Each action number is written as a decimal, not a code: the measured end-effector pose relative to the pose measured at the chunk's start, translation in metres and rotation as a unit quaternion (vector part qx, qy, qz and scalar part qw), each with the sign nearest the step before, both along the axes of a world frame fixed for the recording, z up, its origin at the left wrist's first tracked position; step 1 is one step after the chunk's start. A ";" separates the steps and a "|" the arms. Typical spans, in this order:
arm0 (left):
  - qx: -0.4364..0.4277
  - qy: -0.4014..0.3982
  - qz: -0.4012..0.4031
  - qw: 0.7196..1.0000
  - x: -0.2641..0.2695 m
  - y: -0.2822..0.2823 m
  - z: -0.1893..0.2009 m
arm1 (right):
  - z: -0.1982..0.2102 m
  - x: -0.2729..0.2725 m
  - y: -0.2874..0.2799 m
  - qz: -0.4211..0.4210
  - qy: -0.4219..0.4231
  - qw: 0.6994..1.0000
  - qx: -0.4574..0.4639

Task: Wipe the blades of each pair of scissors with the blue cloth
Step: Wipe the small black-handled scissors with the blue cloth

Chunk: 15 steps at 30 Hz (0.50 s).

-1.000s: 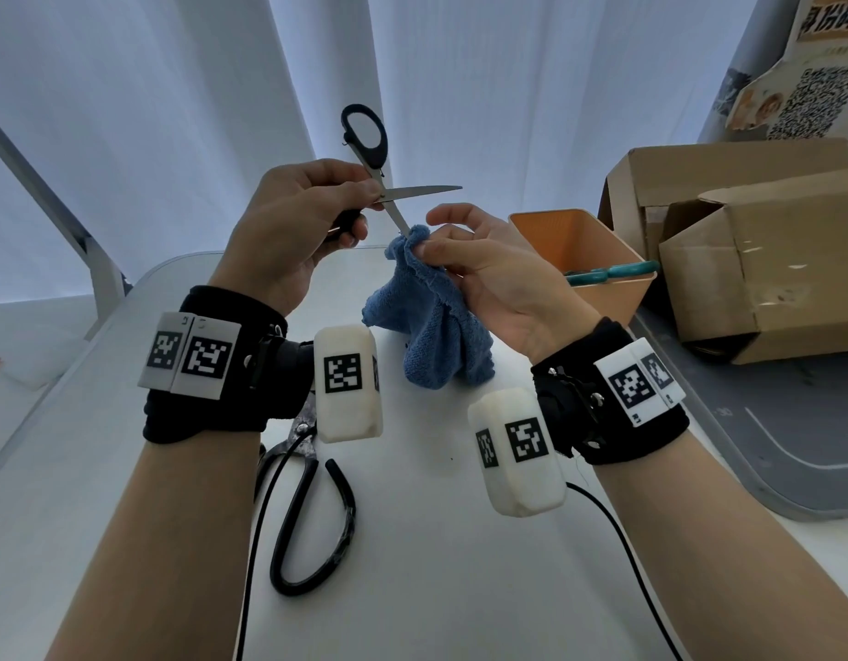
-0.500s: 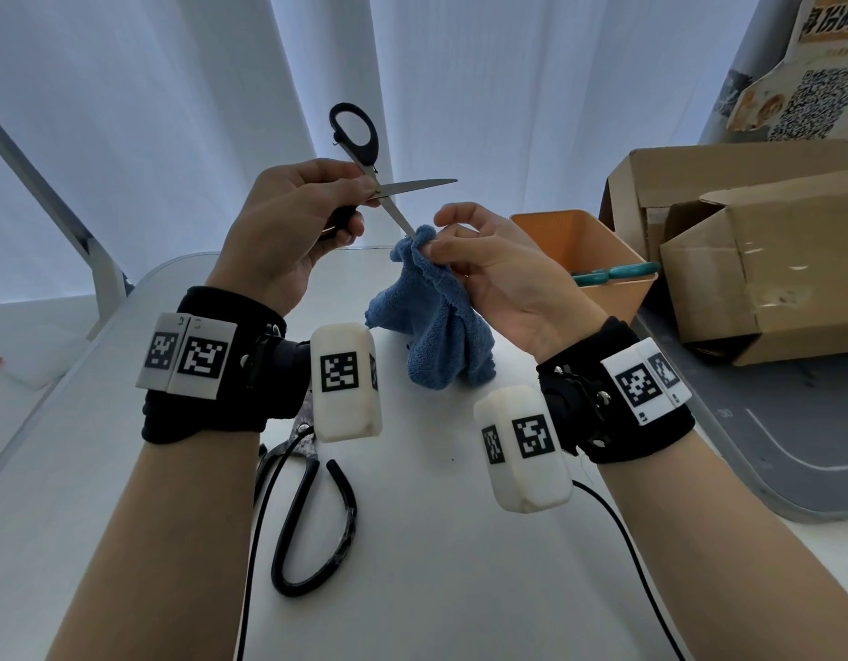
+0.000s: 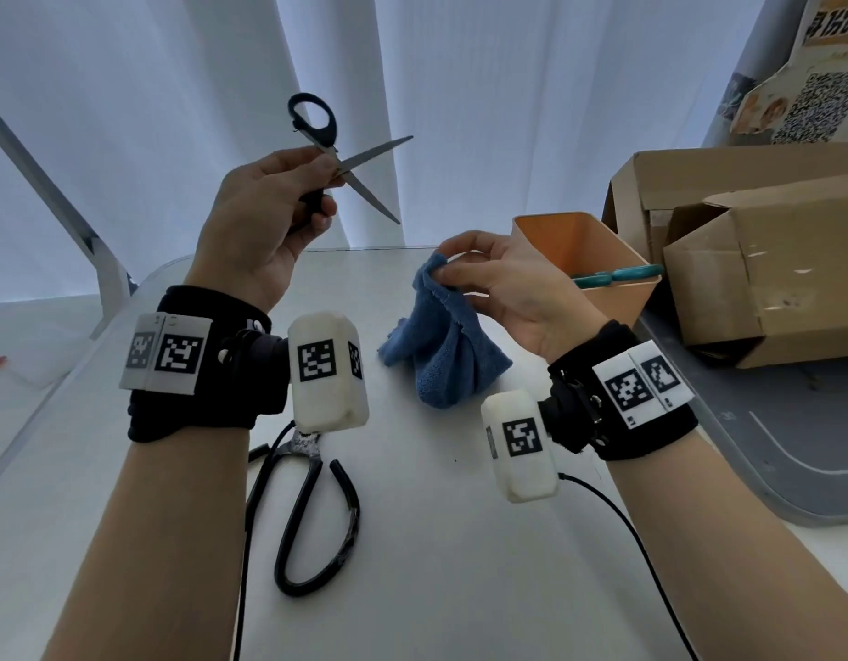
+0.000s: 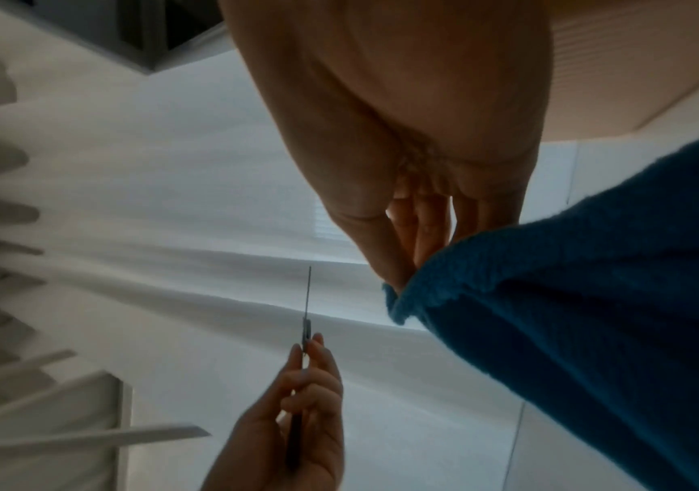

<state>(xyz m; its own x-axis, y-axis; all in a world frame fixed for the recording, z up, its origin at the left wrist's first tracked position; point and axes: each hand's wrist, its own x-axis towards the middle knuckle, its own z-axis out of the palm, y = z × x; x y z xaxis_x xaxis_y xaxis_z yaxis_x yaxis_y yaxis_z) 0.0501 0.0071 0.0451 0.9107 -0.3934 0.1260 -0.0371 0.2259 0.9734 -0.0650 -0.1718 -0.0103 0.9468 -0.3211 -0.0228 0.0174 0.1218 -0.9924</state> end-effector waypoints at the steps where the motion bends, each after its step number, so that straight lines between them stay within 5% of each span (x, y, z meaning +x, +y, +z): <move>1: 0.002 -0.001 -0.005 1.000 -0.001 -0.002 -0.001 | -0.001 0.001 0.001 -0.001 0.009 1.000 -0.027; 8: -0.010 0.005 -0.045 0.999 -0.012 -0.018 -0.004 | 0.003 0.000 0.006 -0.017 0.020 0.987 -0.156; 15: -0.083 0.081 -0.122 0.986 -0.022 -0.031 -0.007 | 0.010 -0.002 0.011 0.029 -0.088 0.996 0.011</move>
